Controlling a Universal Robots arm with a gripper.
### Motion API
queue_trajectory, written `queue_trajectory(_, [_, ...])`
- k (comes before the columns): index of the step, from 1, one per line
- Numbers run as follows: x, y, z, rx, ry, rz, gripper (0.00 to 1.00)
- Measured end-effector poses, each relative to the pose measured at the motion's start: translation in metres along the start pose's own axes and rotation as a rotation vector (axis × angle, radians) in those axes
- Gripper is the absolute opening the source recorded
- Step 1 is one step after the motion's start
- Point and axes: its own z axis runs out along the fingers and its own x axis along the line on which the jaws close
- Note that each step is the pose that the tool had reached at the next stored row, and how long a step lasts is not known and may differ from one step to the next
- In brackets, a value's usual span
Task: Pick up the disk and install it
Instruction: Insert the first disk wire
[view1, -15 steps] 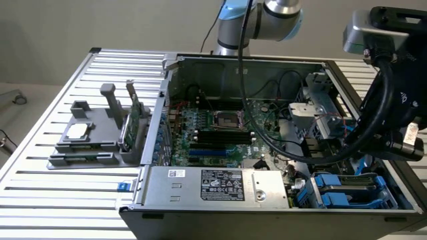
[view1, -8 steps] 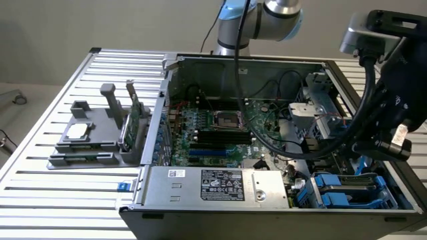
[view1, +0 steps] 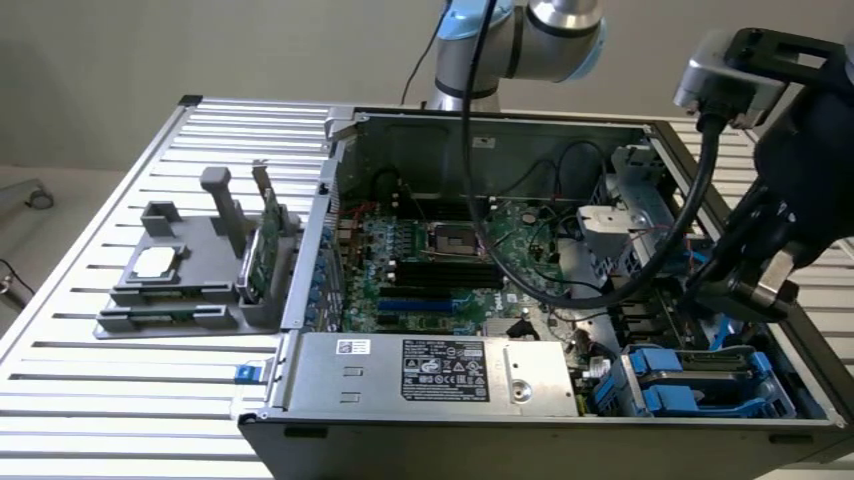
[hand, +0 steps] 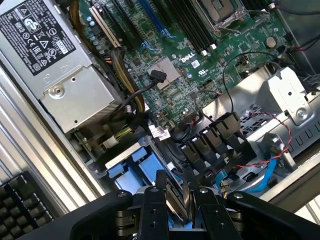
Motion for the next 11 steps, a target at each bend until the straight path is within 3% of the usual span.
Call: queue_trajectory(11, [0.0010,-0.0005,0.0091,-0.0027,-0.0354,0.158,0.28])
